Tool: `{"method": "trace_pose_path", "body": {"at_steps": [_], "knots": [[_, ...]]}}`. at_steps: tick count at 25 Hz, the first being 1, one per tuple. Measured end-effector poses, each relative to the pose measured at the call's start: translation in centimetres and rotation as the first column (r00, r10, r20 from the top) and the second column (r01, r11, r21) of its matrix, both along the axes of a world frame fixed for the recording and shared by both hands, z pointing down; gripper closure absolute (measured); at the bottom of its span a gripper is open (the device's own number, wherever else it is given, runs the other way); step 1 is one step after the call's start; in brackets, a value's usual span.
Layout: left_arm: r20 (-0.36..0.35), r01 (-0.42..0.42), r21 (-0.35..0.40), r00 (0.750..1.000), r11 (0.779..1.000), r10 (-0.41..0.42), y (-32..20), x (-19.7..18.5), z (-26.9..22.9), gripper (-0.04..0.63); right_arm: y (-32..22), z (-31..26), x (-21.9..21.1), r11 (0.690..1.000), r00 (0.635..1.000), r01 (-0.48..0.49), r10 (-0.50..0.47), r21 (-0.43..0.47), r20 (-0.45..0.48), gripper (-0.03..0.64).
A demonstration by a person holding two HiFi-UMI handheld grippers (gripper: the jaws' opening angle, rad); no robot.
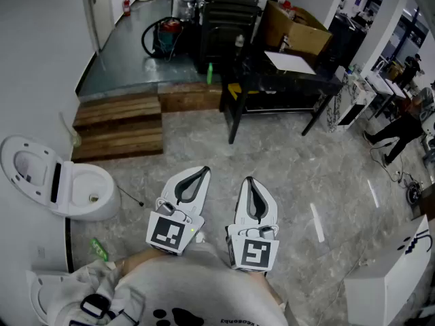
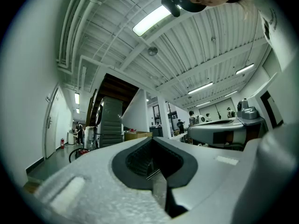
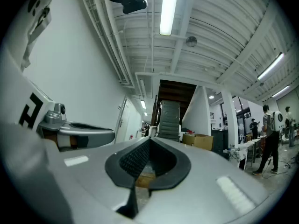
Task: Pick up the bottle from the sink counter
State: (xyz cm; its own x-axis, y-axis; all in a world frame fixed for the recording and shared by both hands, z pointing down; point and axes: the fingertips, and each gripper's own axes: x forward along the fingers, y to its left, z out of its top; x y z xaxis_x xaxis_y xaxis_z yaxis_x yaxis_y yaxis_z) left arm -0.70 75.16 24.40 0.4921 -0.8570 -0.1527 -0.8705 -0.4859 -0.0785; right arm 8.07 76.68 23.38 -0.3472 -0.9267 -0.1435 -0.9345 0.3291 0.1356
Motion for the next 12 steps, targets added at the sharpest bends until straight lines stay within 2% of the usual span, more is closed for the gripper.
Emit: {"method": "trace_pose_path", "body": {"at_steps": [4,12], "knots": [[-0.014,-0.010,0.008,1.000,1.000,0.010,-0.8,0.7,-0.6,0.594,-0.8,-0.5,0.6,1.000,1.000,-0.005,0.005,0.006,0.002,0.617],[0.003,-0.015,0.003,1.000,1.000,0.015,-1.9,0.9,-0.2,0.594,-2.0,-0.2,0.8,1.000,1.000,-0.007,0.007,0.016,0.017,0.615]]}}
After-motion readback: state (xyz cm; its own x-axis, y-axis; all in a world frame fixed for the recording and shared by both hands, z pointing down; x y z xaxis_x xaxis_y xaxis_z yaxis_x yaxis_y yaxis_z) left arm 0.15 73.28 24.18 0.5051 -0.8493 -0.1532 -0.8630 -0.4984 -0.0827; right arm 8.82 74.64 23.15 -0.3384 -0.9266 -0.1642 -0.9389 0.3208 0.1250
